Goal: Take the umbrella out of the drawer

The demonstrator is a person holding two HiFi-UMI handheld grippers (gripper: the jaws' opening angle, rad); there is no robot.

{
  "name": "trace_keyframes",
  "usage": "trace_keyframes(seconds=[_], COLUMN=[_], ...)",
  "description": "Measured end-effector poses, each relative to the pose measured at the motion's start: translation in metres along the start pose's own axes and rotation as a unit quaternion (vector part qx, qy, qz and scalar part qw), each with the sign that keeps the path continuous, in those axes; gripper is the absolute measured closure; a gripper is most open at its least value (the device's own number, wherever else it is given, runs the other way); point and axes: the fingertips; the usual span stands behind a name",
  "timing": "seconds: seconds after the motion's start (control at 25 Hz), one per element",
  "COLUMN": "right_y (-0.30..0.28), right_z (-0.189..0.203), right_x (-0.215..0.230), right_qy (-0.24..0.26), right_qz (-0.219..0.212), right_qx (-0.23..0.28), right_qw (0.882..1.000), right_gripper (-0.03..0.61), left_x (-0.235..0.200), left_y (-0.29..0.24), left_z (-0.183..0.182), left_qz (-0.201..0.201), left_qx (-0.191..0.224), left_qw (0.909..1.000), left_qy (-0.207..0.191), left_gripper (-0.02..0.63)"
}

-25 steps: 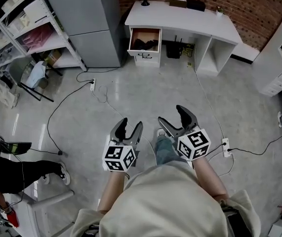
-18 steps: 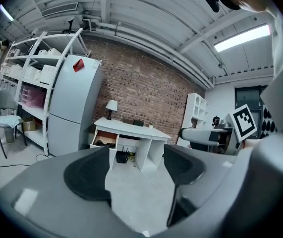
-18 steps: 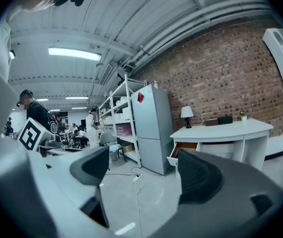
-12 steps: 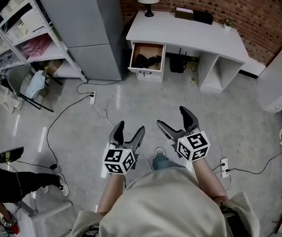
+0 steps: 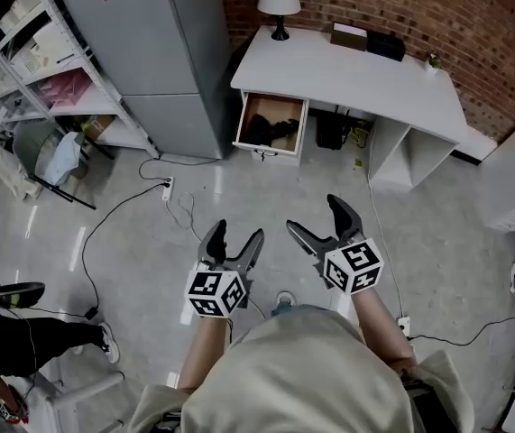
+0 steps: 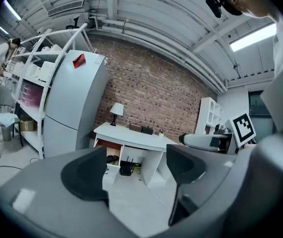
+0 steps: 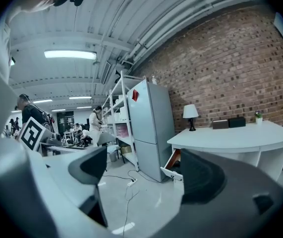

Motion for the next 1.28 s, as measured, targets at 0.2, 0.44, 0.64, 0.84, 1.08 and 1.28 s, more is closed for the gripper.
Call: trace_keyframes(seconds=[0.2,0.44,0.64,0.84,1.08,1.28], right_y=[-0.023,-0.038,-0.052,-0.082,-0.138,-0.193], right_z=[-0.007,-0.007,0.001,0.008,0.008,0.0], right_x=[0.027,0.04,0.053,0.073,0.1,0.121], right_qy=[-0.002,-0.002,-0.003,0.001,0.012,0.016], right_qz=[-0.009,-0.017,-0.012,-0.006,0.005,0.02], right_qx=[-0.005,-0.021,-0.033,-0.044,-0.062,-0.076], right_qw=[1.0,1.0,0.999,0.999,0.998,0.997], right_gripper=[0.144,0.144,0.144,0.144,0.144,0.144], left_x=[-0.009,-0.019,-0.03,-0.052,-0.093,-0.138], left_y=[-0.031,-0.046,-0.059,-0.087,-0.138,-0.183], left_z=[-0.005,-0.001,0.008,0.016,0.01,-0.01], left_qz=[-0.011,-0.024,-0.024,-0.02,-0.004,0.011], left_qx=[-0.001,-0.014,-0.025,-0.035,-0.043,-0.049], left_qw=[0.9999,0.9994,0.9991,0.9987,0.9987,0.9985], left_qy=[0.004,0.019,0.026,0.03,0.027,0.024], left_gripper=[0.252,0.252,0.252,0.252,0.252,0.252])
Point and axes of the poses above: the fingertips, and each gripper's own axes: y backward along the fingers, x to its right, z out of its underside, and after that the axes turned 6 degrees about -y, right-handed
